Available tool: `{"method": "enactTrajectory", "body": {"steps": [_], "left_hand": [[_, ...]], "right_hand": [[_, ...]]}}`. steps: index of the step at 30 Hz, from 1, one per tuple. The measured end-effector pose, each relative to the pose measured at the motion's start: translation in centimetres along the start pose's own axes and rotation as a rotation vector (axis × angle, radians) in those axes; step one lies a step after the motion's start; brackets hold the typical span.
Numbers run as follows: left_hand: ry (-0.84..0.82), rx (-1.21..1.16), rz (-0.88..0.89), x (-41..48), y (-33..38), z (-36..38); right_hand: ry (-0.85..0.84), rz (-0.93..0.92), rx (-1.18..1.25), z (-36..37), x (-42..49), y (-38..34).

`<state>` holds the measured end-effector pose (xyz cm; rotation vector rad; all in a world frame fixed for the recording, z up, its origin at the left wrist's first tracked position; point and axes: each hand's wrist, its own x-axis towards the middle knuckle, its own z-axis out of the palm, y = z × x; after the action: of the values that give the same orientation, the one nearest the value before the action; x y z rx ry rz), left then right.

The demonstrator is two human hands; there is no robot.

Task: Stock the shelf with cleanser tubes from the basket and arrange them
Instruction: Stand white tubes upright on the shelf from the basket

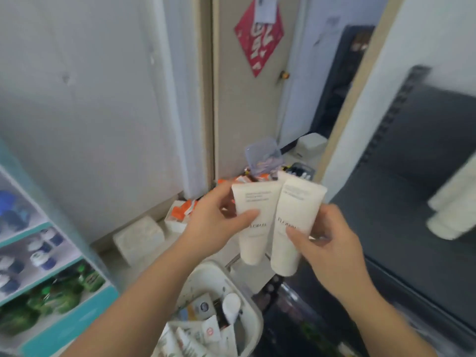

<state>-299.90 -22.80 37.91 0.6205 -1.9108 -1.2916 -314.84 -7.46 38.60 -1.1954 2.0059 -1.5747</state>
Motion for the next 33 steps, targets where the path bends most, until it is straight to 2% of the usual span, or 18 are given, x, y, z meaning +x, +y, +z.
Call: {"method": "enactTrajectory", "body": {"steps": [6, 13, 18, 22, 33], "left_hand": [[-0.119, -0.115, 0.235, 5.0, 9.6, 9.0], [-0.335, -0.198, 0.290, 5.6, 13.7, 20.6], [-0.445, -0.123, 0.281, 4.7, 11.9, 26.8], [-0.413, -0.063, 0.204, 4.3, 9.7, 28.9], [-0.343, -0.007, 0.183, 5.6, 9.1, 30.4]], "right_hand": [[0.296, -0.133, -0.015, -11.1, -0.7, -4.3], [0.475, -0.055, -0.145, -21.9, -4.1, -3.0], [0.488, 0.074, -0.172, -25.6, -6.3, 1.4], [0.455, 0.187, -0.164, -26.3, -7.4, 5.1], [0.496, 0.191, -0.218, -26.1, -5.4, 7.3]]}}
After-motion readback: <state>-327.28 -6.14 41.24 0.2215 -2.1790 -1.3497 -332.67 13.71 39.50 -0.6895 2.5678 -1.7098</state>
